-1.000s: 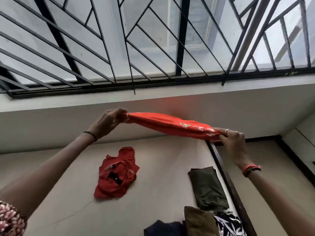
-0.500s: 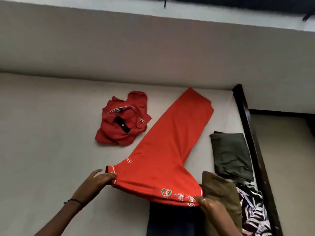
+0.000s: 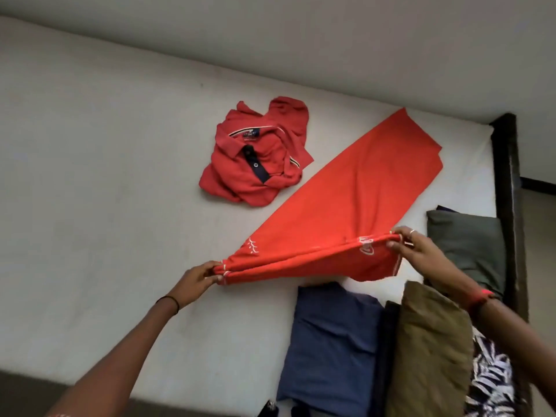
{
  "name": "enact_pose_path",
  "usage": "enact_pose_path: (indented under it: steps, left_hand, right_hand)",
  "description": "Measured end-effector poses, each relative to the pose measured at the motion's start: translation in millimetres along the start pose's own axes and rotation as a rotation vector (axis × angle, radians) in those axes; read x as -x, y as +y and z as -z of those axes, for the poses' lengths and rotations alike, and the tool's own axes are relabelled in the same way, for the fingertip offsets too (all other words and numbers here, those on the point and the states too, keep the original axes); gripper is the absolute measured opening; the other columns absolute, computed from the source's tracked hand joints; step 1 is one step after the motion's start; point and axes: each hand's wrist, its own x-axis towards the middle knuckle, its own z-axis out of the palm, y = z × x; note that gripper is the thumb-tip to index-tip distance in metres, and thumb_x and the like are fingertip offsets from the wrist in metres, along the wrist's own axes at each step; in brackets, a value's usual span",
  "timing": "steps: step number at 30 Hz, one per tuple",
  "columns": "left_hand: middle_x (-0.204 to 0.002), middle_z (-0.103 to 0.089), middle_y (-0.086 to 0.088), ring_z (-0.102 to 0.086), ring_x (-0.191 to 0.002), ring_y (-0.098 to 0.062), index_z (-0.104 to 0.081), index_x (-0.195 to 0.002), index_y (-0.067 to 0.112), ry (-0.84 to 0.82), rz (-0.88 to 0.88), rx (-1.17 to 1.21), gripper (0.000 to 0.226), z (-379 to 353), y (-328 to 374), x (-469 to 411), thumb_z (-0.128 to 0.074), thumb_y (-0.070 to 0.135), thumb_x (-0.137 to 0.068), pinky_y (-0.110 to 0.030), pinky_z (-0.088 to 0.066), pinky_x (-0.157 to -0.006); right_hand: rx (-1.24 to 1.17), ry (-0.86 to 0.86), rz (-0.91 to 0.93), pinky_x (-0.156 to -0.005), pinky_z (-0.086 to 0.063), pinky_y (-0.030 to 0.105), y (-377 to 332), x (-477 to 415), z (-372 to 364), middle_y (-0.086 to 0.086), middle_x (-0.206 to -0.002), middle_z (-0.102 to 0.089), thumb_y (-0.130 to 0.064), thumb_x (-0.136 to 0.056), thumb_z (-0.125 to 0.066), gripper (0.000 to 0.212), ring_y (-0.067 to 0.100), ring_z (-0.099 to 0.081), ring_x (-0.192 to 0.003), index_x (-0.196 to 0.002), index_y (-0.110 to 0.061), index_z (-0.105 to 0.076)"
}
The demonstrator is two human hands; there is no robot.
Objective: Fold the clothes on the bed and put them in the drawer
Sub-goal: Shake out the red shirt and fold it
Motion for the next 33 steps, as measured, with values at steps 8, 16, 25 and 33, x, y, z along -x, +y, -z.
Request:
enact_pose_path:
  steps: [8,16,25,33]
  left_hand:
    - [-0.1,-0.066,-0.003,-0.058,-0.093,-0.01,-0.064,-0.106,0.011,-0.067,0.139,0.206,0.017,3,-6,-30,-0.063,0.009,-0.088,-0.007,-0.042,-0.078]
    - [-0.098,-0.06,-0.001,-0.053,-0.086,-0.012,-0.056,-0.118,0.016,-0.249,0.343,0.165,0.041,21,1,-52,-0.074,0.023,-0.081,-0.02,-0.041,-0.069]
    - [-0.099,-0.054,-0.009,-0.049,-0.091,-0.016,-0.062,-0.114,0.005,-0.484,0.457,-0.04,0.027,33,23,-83,-0.063,0.019,-0.091,-0.02,-0.044,-0.074]
    - [-0.09,-0.061,-0.005,-0.054,-0.079,-0.01,-0.065,-0.11,0.006,-0.416,0.457,0.024,0.024,37,24,-72,-0.064,0.017,-0.09,-0.016,-0.045,-0.07]
  right_hand:
    - [0.106,0.022,-0.031,-0.069,-0.039,0.004,-12,-170,-15,0.009,-0.096,-0.06,0.0,-0.085,-0.064,0.024,0.012,-0.054,-0.089,-0.109,0.002,-0.064]
    - [0.253,0.013,-0.105,-0.076,-0.045,0.032,-3,-252,-57,0.02,-0.107,-0.068,-0.005,-0.08,-0.07,0.027,0.024,-0.059,-0.091,-0.107,-0.001,-0.069]
    - [0.676,0.376,-0.054,-0.09,-0.036,0.045,-15,-236,-98,0.022,-0.118,-0.053,-0.018,-0.082,-0.064,0.045,0.039,-0.047,-0.11,-0.121,-0.001,-0.051]
    - [0.649,-0.005,0.564,-0.117,-0.019,0.047,-50,-50,-268,0.023,-0.148,-0.036,-0.036,-0.068,-0.076,0.094,0.033,-0.032,-0.139,-0.141,0.005,-0.033]
